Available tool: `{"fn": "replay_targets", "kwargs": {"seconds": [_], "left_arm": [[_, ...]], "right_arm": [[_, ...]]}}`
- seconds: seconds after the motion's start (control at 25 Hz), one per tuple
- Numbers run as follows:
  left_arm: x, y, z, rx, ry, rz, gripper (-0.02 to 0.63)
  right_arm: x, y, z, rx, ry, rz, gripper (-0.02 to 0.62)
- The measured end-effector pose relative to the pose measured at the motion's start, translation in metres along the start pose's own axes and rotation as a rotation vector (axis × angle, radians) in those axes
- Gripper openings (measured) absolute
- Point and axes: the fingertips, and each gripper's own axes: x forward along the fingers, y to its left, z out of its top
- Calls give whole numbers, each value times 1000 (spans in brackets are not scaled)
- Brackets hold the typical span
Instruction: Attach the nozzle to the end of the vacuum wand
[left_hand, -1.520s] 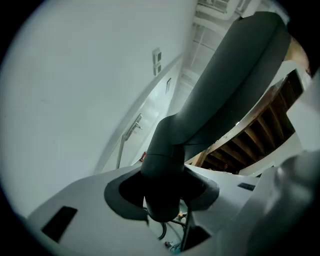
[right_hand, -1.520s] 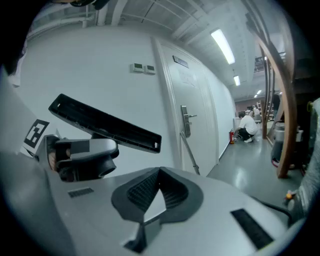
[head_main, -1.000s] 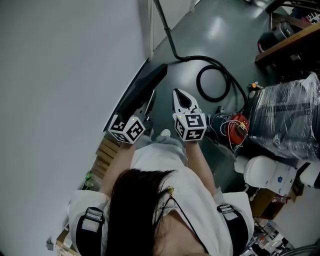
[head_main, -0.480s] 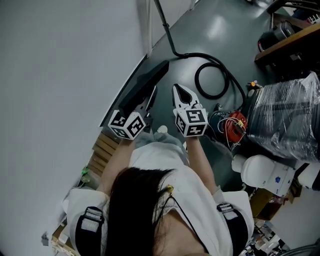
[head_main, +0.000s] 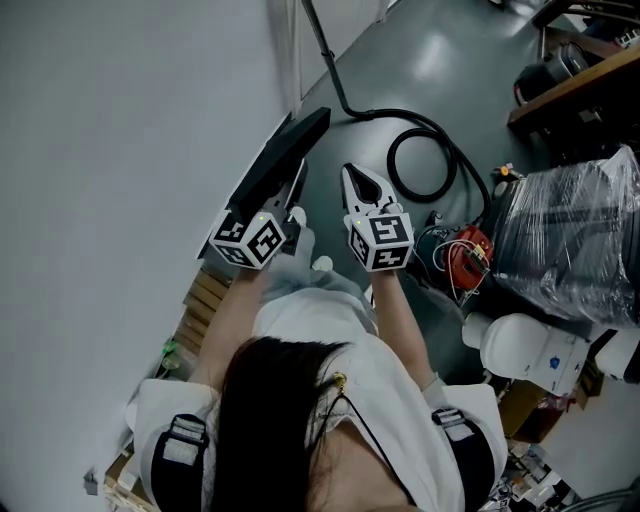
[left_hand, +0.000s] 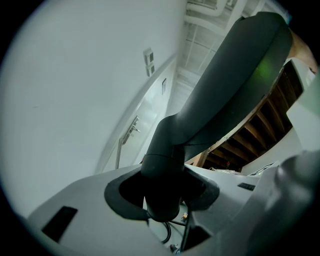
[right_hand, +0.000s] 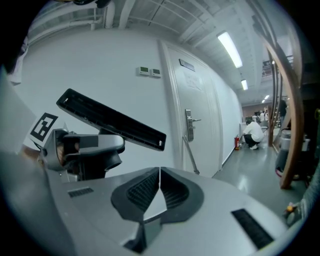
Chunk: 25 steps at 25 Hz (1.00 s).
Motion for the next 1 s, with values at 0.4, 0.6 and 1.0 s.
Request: {"fn": "replay_targets", "kwargs": {"seconds": [0.4, 0.6, 1.0], "left_arm": [[45, 24, 12, -13, 21, -2, 163], [65, 39, 15, -17, 24, 16, 163], [107, 73, 23, -29, 41, 21, 163]], "right_arm": [[41, -22, 27, -20, -8, -28, 15], [64, -31, 33, -4, -16, -24, 15], [116, -43, 47, 1, -20, -3, 15]]}}
